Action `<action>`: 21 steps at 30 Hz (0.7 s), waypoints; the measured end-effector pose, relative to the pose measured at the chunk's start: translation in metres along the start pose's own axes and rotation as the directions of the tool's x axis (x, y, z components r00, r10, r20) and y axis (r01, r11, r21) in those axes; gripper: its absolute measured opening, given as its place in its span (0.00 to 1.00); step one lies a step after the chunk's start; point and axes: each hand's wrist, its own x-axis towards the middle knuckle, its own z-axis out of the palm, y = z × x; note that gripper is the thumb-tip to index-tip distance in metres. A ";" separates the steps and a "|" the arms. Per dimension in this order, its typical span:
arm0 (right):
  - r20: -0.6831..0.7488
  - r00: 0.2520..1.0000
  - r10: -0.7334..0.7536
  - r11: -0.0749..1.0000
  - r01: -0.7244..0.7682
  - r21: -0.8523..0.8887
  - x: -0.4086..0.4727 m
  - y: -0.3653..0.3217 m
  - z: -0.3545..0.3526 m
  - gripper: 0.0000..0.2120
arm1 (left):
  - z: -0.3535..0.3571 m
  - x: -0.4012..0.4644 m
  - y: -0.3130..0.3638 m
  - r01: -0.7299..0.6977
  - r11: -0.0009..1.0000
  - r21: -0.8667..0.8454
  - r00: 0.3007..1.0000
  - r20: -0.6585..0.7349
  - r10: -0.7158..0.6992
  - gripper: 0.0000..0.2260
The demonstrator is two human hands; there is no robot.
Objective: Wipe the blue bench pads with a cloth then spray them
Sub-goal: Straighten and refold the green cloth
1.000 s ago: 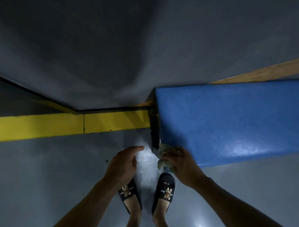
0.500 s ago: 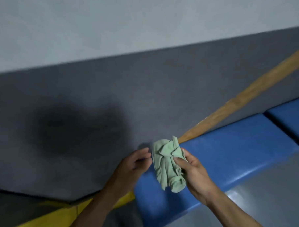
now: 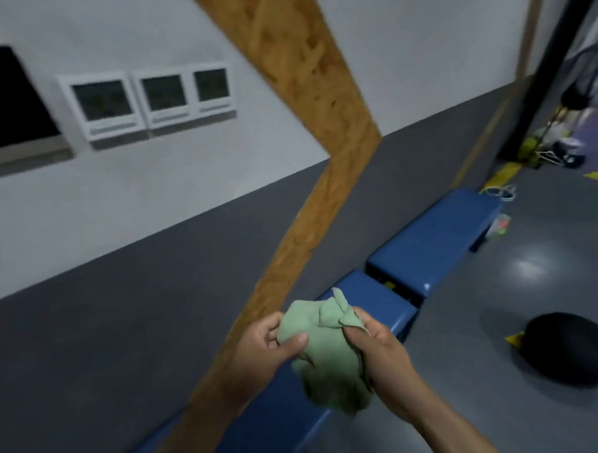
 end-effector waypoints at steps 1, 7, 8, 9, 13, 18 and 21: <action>-0.035 0.999 -0.026 0.998 0.024 -0.054 -0.001 -0.013 -0.031 0.09 | 0.024 0.014 0.016 -0.032 0.998 0.047 0.999 0.026 0.031 0.04; -0.191 0.970 -0.151 0.983 0.126 -0.134 -0.012 -0.076 -0.180 0.15 | 0.150 0.090 0.103 -0.224 0.964 0.141 0.966 0.164 0.200 0.08; -0.215 0.962 -0.171 0.980 0.144 -0.134 -0.014 -0.084 -0.198 0.15 | 0.167 0.101 0.114 -0.261 0.953 0.153 0.955 0.183 0.232 0.09; -0.243 0.952 -0.188 0.978 0.159 -0.137 -0.016 -0.092 -0.214 0.15 | 0.181 0.112 0.124 -0.300 0.938 0.172 0.943 0.200 0.265 0.10; -0.331 0.896 -0.296 0.945 0.225 -0.238 -0.011 -0.122 -0.270 0.12 | 0.226 0.163 0.154 -0.420 0.889 0.180 0.883 0.308 0.355 0.14; -0.351 0.855 -0.381 0.900 0.256 -0.353 0.022 -0.157 -0.325 0.12 | 0.264 0.229 0.174 -0.499 0.864 0.065 0.827 0.335 0.452 0.10; -0.371 0.840 -0.396 0.886 0.243 -0.395 0.051 -0.170 -0.353 0.14 | 0.282 0.277 0.180 -0.520 0.854 0.026 0.792 0.389 0.471 0.11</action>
